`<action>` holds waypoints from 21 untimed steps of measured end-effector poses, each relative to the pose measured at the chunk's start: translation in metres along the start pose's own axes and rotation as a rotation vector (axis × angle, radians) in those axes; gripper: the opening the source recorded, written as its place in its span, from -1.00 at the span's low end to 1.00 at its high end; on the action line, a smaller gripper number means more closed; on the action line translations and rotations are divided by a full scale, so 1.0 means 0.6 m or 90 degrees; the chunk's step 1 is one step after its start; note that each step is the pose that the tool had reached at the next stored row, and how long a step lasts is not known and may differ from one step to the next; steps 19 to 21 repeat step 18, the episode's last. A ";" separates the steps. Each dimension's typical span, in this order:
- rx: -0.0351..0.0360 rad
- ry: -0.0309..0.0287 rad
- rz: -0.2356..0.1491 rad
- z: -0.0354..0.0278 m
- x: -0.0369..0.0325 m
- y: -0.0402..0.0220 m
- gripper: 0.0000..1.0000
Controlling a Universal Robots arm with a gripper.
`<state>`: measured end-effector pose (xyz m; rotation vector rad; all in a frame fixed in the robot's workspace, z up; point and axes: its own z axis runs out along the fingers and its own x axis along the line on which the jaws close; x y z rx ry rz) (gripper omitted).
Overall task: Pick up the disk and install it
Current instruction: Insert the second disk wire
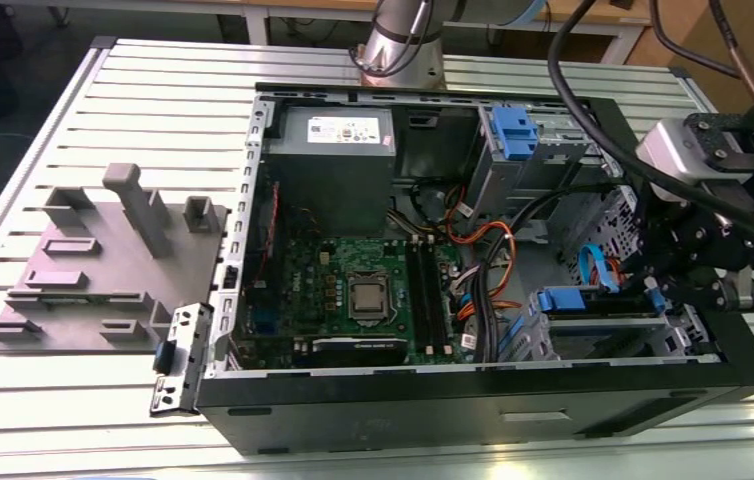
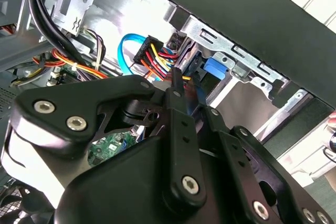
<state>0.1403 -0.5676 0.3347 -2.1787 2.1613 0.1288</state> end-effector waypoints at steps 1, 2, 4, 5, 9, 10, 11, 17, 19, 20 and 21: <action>0.0000 0.0000 0.000 -0.002 0.000 0.000 -0.53; 0.0000 0.0003 0.000 -0.006 -0.001 0.000 -0.53; 0.0000 0.0002 0.000 -0.013 -0.001 0.000 -0.53; 0.0000 0.0003 0.000 -0.016 -0.002 0.000 -0.53; 0.0000 0.0003 0.000 -0.032 -0.004 0.000 -0.53; 0.0000 0.0003 0.000 -0.036 -0.004 0.000 -0.53; 0.0000 0.0003 0.000 -0.038 -0.004 0.000 -0.53; 0.0000 0.0003 0.000 -0.041 -0.005 0.000 -0.53; 0.0000 0.0003 0.000 -0.041 -0.005 0.000 -0.53; 0.0000 0.0003 0.000 -0.041 -0.005 0.000 -0.53; 0.0000 0.0003 0.000 -0.041 -0.005 0.000 -0.53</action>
